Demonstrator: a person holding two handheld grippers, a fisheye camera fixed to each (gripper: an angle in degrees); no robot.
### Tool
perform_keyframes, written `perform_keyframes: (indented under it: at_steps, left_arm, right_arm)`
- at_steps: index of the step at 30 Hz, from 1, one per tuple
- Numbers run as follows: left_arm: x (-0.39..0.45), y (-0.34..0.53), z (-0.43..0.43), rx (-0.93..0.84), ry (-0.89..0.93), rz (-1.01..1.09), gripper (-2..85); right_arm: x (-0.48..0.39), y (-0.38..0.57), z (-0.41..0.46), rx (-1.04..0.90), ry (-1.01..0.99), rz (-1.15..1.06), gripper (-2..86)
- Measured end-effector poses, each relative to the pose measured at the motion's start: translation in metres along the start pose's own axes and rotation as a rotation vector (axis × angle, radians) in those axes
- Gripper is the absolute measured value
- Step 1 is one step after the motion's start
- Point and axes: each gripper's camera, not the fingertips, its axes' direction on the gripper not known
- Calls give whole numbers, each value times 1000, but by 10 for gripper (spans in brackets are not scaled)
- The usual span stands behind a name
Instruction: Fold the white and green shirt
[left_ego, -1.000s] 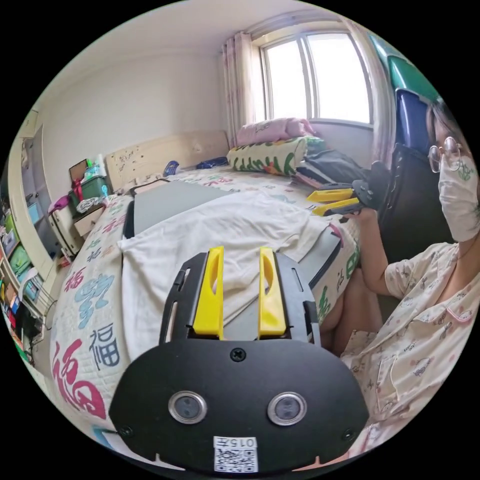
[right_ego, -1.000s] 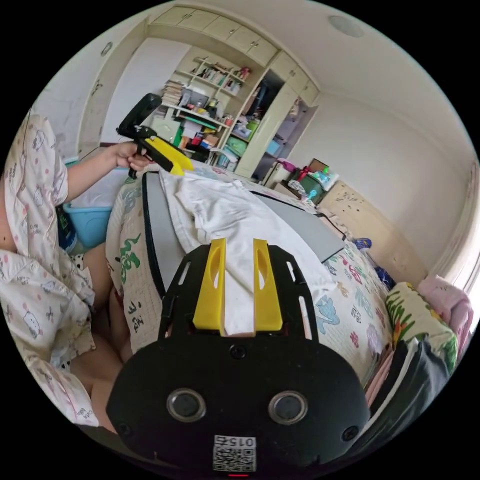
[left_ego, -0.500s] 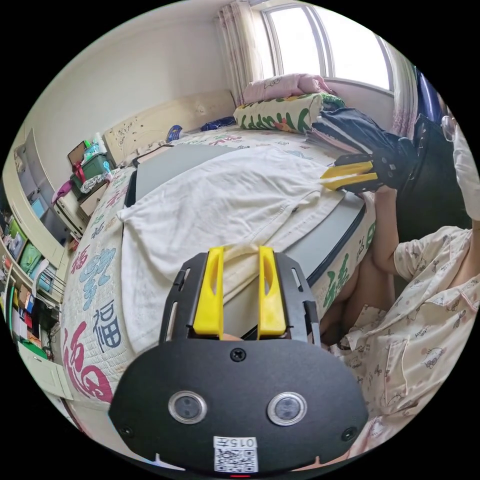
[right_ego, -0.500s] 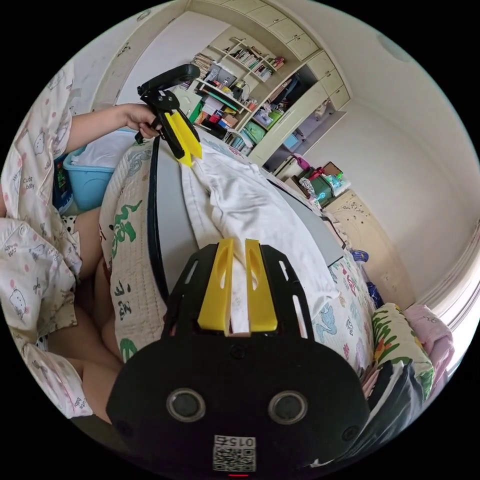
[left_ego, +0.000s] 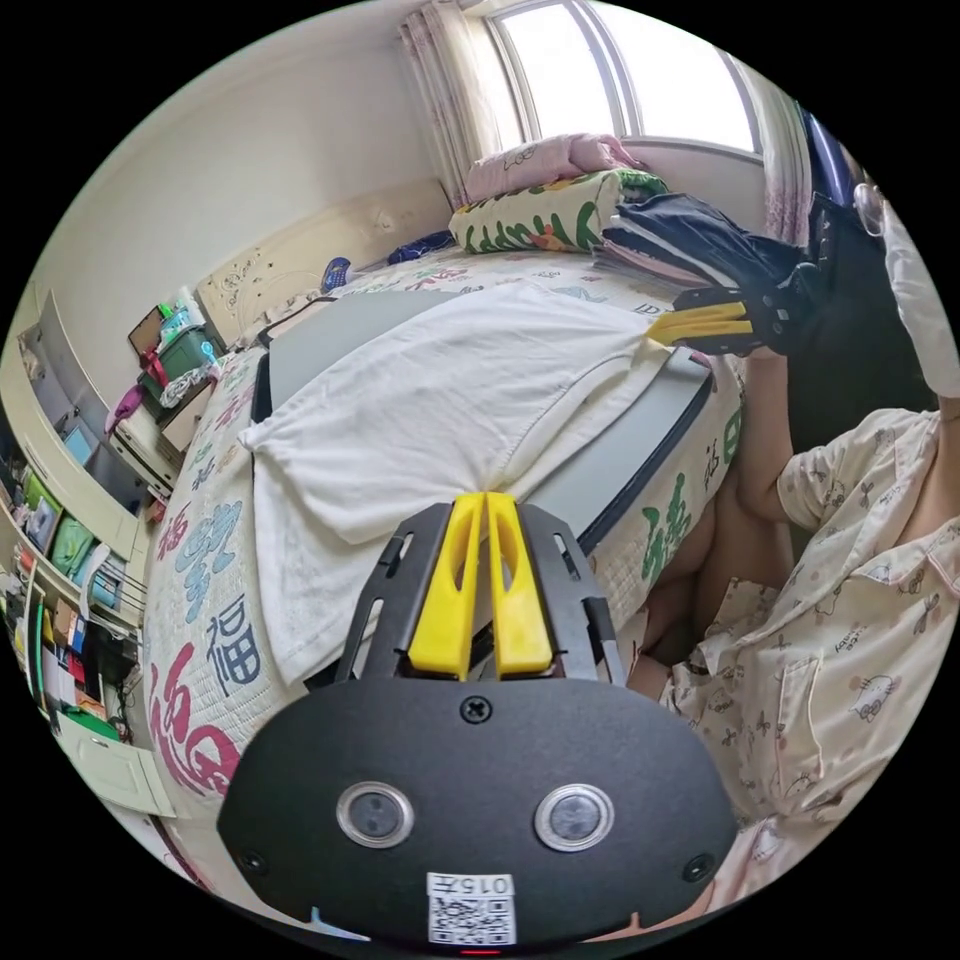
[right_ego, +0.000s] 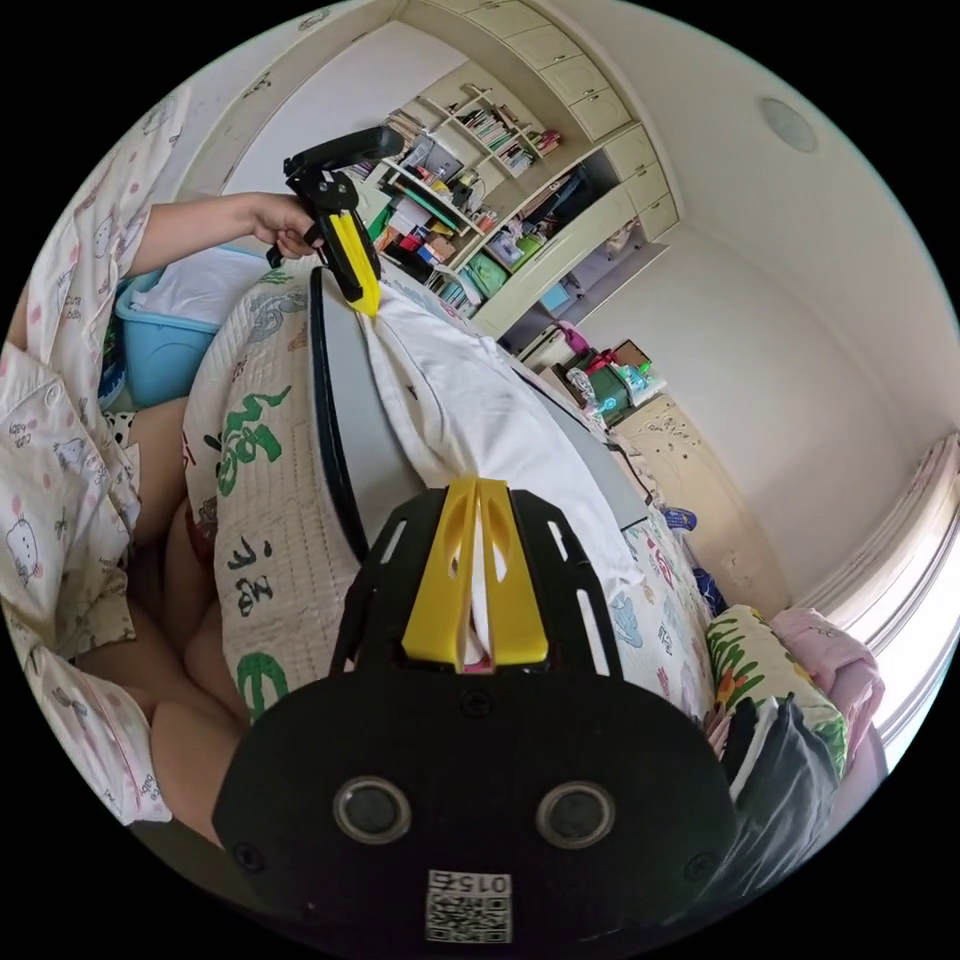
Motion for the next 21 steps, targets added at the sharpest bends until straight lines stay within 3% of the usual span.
perform_keyframes:
  at_steps: [6, 11, 17, 21]
  left_arm:
    - [18, 2, 21, 17, 25, -32, 2]
    - [35, -8, 14, 101, 89, 7, 3]
    - [41, -100, 34, 265, 165, 2, 12]
    - [51, -201, 91, 259, 345, 29, 24]
  right_arm:
    - [38, -37, -15, -55, 65, 40, -10]
    - [130, -28, -101, 80, 220, 406, -9]
    - [185, 53, -184, 445, 153, 958, 23]
    - [198, 77, -171, 316, 250, 1149, 83]
